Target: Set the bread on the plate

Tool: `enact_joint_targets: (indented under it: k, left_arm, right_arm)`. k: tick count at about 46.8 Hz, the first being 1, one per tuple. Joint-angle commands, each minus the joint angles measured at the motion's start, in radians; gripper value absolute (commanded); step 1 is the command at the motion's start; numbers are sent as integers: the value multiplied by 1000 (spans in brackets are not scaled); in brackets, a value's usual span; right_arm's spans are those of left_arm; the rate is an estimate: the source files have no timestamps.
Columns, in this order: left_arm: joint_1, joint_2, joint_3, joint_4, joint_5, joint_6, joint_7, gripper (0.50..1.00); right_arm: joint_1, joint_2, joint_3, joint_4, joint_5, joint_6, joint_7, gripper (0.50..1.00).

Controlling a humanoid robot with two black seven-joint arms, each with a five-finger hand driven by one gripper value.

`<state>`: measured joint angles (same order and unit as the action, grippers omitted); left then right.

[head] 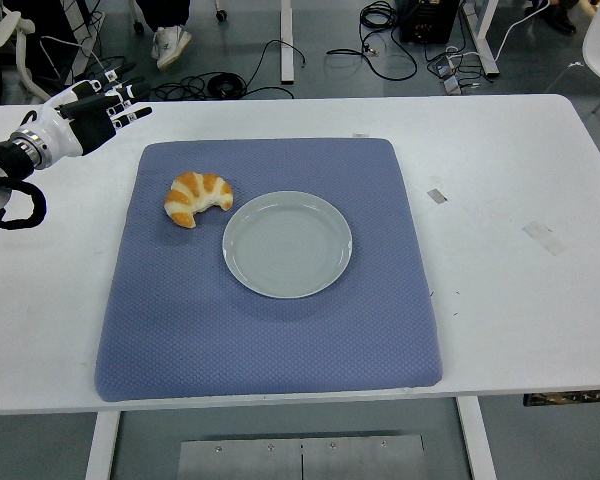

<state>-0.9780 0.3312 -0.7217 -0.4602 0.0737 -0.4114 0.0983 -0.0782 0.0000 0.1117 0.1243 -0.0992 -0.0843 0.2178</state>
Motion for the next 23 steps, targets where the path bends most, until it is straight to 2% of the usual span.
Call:
enact_joint_targets:
  k: [1,23]
  left_arm:
    - [-1,0,2,0,0,0,0,983]
    - [-1,0,7,1,1,0,0,983]
  right_arm:
    - [0,0,0,0,0,0,0,1000]
    - [0,0,0,0,0,0,0,1000]
